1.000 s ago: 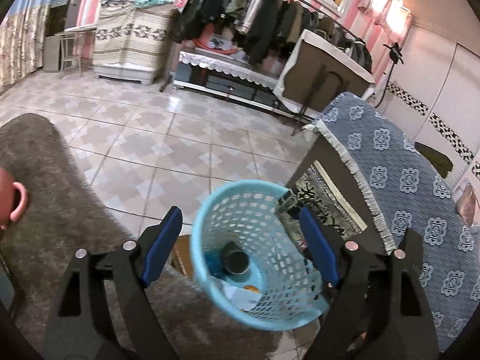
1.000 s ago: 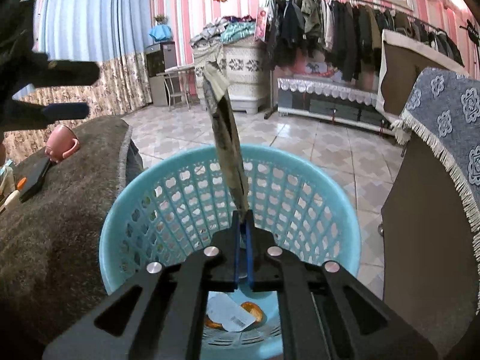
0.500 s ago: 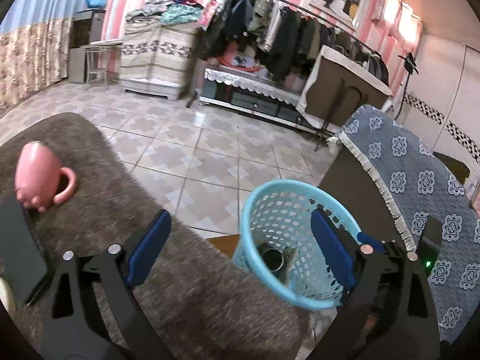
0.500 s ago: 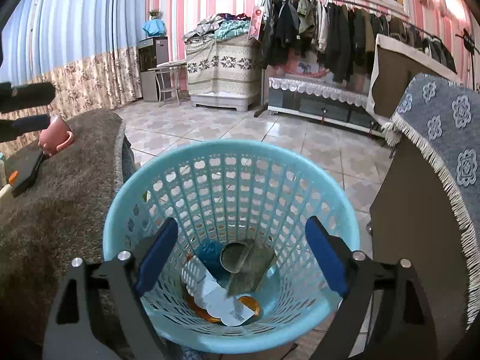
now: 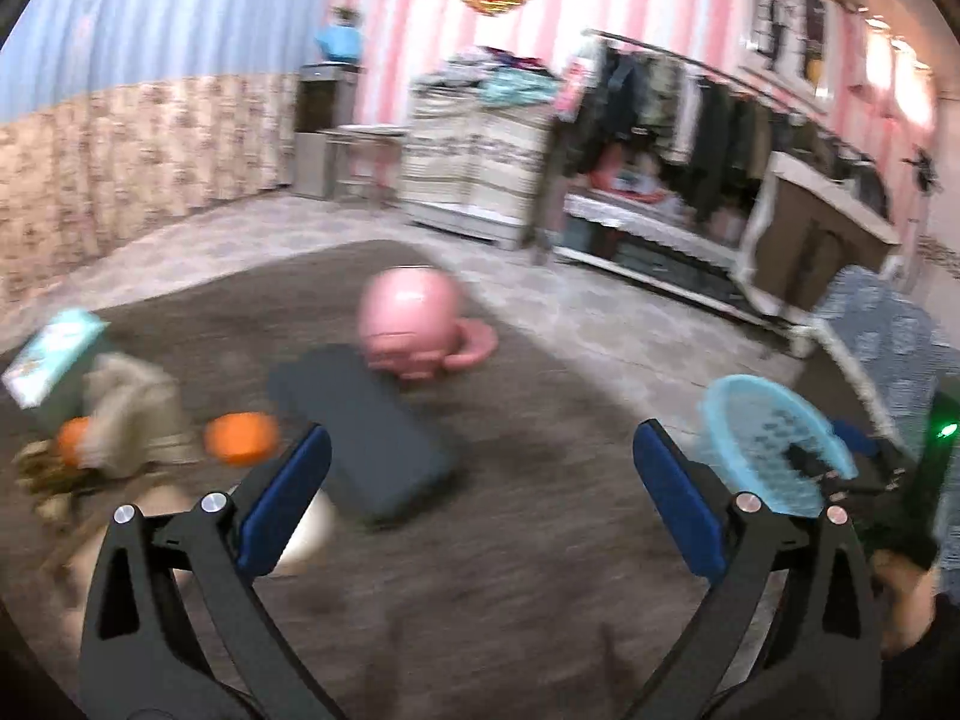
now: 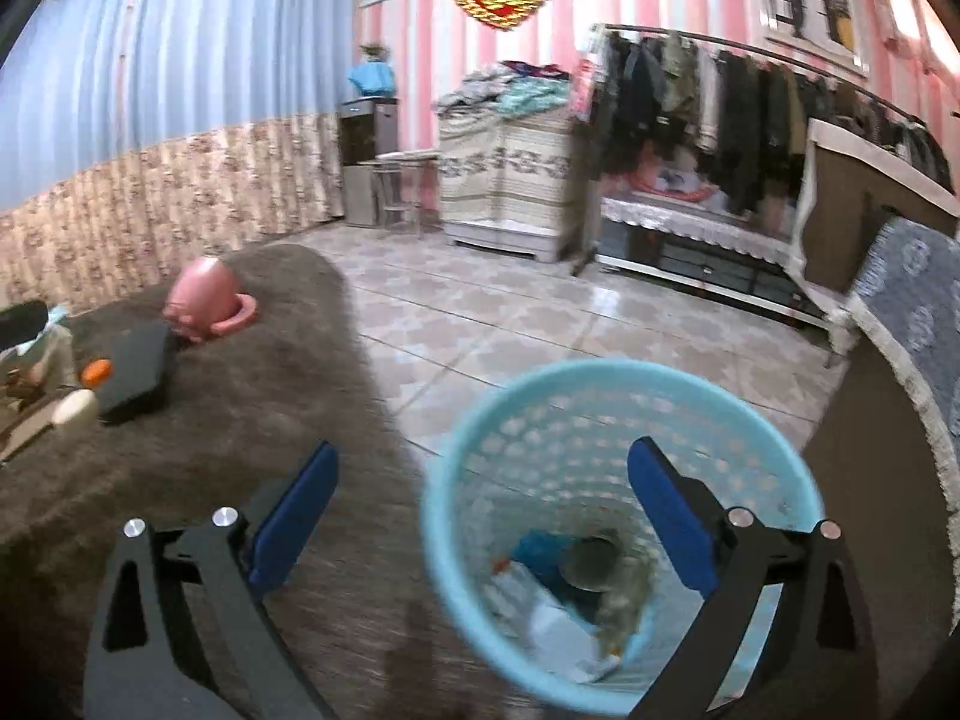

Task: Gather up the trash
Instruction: 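Move both tools back over the trash on the rug, then grasp the brown paper bag with the left tool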

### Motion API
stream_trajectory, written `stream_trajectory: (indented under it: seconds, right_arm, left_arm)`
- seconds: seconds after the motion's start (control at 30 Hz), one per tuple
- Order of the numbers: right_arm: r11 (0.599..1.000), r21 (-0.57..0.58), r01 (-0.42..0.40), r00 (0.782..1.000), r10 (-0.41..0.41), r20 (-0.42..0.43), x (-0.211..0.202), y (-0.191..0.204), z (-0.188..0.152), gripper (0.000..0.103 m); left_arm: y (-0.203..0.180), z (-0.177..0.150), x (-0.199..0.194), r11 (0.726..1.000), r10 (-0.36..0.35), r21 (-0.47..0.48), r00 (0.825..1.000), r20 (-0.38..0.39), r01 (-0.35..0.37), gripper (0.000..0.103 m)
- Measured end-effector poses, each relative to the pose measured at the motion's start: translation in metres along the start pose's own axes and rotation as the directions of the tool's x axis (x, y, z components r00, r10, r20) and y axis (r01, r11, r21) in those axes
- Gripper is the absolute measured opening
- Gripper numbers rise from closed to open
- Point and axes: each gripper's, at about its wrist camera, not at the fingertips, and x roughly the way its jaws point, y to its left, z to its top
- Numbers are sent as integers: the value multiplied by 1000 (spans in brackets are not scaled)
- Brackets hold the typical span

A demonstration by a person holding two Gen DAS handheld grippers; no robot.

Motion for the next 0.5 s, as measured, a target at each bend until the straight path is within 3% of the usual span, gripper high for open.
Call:
stream_trajectory:
  seconds: [0.1, 0.27, 0.37, 0.5]
  right_arm:
    - [998, -28, -49, 999, 49, -5, 4, 30, 3, 98]
    - [989, -71, -130, 991, 128, -33, 12, 86, 3, 99]
    - [980, -88, -176, 984, 173, -49, 13, 115, 2, 99]
    - [970, -126, -206, 976, 195, -98, 21, 161, 1, 98]
  left_arm:
    - [50, -9, -16, 990, 138, -13, 990, 1, -138, 97]
    - [146, -27, -29, 946, 307, -89, 950, -63, -311, 97]
    - [198, -36, -31, 919, 344, -165, 933, -105, -357, 97]
    - [241, -41, -18, 903, 355, -191, 919, -174, -385, 97]
